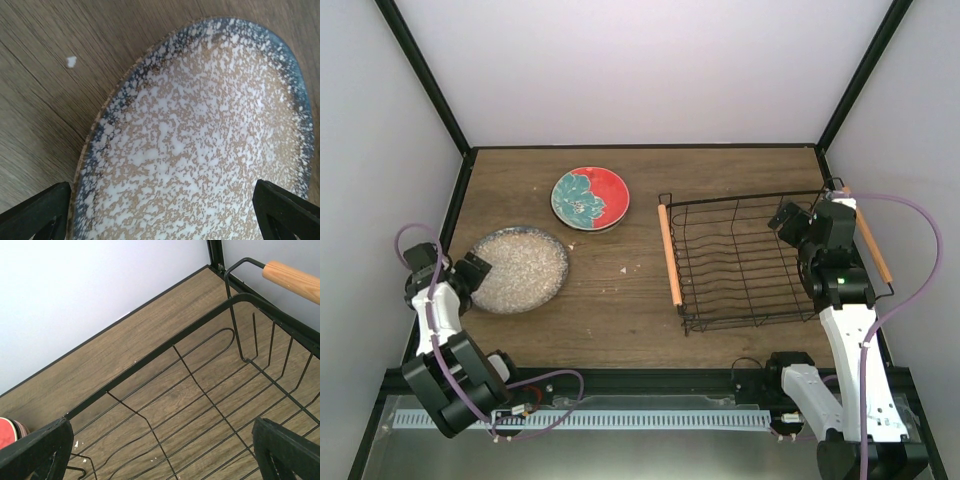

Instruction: Unload the plates from the dish rack

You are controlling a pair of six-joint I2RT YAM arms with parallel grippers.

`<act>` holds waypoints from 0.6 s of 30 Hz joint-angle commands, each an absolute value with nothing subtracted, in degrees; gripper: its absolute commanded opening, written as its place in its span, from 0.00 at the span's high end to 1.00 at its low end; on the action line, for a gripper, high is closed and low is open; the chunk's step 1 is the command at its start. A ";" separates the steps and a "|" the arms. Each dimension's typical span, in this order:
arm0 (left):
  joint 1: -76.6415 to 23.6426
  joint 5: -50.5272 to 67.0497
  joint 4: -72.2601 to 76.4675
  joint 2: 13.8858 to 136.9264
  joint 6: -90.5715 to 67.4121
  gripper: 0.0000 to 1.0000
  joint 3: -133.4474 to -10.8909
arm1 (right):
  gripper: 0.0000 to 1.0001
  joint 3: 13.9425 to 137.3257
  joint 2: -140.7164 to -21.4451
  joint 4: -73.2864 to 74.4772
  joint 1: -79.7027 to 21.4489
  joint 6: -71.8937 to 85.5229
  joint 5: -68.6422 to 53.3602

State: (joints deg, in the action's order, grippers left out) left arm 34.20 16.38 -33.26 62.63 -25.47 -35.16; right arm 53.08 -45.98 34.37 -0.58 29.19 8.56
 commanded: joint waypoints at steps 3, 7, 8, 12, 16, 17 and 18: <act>34.42 12.75 -34.84 65.17 -24.46 0.00 -39.57 | 0.00 53.03 -45.48 34.59 -1.06 28.92 9.58; 34.37 10.89 -36.17 65.40 -24.59 0.00 -40.74 | 0.00 53.09 -45.36 34.66 -1.06 28.84 9.75; 34.38 9.97 -36.71 65.35 -24.36 0.00 -41.38 | 0.00 53.03 -45.40 34.60 -1.05 28.91 9.63; 34.37 8.15 -37.80 65.01 -23.69 0.00 -45.56 | 0.00 54.05 -47.22 34.94 -1.08 26.77 6.94; 34.20 9.47 -35.64 64.90 -22.62 0.00 -51.23 | 0.00 58.04 -53.82 35.83 -1.05 22.78 0.01; 33.75 10.47 -34.80 65.07 -22.19 0.00 -52.14 | 0.00 58.98 -55.28 35.67 -1.05 22.22 -2.02; 33.18 11.86 -33.90 65.23 -21.63 0.00 -52.95 | 0.00 59.72 -56.41 35.23 -1.08 22.13 -2.89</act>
State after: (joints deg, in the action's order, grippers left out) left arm 34.17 9.56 -36.88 65.45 -23.75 -48.88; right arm 54.96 -51.88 35.14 -0.58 25.82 4.21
